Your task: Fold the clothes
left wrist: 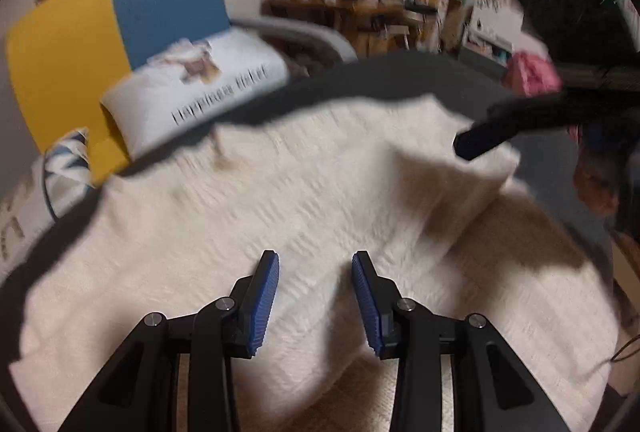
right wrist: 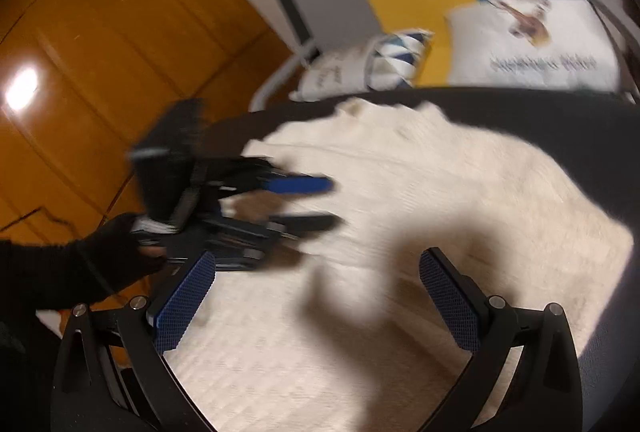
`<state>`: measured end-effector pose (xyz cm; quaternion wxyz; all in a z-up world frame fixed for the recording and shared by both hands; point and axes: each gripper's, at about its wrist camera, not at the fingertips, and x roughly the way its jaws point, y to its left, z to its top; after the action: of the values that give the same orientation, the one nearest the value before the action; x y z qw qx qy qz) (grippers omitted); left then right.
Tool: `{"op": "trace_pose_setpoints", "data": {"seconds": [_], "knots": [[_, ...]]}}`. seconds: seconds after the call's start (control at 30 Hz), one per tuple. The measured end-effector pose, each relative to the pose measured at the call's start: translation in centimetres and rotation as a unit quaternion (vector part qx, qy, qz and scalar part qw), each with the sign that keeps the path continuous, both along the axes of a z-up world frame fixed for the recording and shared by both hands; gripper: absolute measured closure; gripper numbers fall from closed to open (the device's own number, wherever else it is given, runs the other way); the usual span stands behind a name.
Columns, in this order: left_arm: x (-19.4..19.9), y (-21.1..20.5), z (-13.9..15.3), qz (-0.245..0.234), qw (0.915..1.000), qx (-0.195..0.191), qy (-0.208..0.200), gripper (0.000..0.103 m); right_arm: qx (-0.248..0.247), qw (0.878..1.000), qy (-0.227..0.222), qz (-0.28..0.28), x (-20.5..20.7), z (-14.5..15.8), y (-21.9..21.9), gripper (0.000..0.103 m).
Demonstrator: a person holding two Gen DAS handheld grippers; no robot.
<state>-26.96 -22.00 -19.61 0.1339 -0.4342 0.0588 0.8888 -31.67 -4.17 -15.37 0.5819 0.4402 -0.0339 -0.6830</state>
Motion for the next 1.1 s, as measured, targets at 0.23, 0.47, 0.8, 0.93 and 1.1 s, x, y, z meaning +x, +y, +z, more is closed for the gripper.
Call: {"op": "trace_pose_setpoints", "data": {"seconds": [0.23,0.47,0.8,0.93,1.1], "knots": [[1.1,-2.7,1.1,0.030,0.9973,0.066,0.007,0.064,0.104,0.994,-0.022,0.007,-0.4,-4.6,-3.0,0.000],[1.8,-9.7,2.3,0.094,0.9938,0.049,0.036,0.064,0.083,0.996,0.025,-0.005,-0.1,-1.9,-3.4,0.000],[0.2,-12.0,1.9,0.003,0.9992,-0.033,0.021,0.064,0.131,0.987,0.019,-0.091,-3.4,-5.4,-6.3,0.000],[-0.4,-11.7,1.0,-0.030,0.9989,-0.036,-0.002,0.064,0.100,0.990,0.033,-0.096,-2.6,-5.7,-5.5,0.000],[-0.3,-11.9,0.9,-0.022,0.9995,-0.019,-0.016,0.079,0.051,0.992,0.013,-0.115,-2.9,-5.6,-4.5,0.000]]}}
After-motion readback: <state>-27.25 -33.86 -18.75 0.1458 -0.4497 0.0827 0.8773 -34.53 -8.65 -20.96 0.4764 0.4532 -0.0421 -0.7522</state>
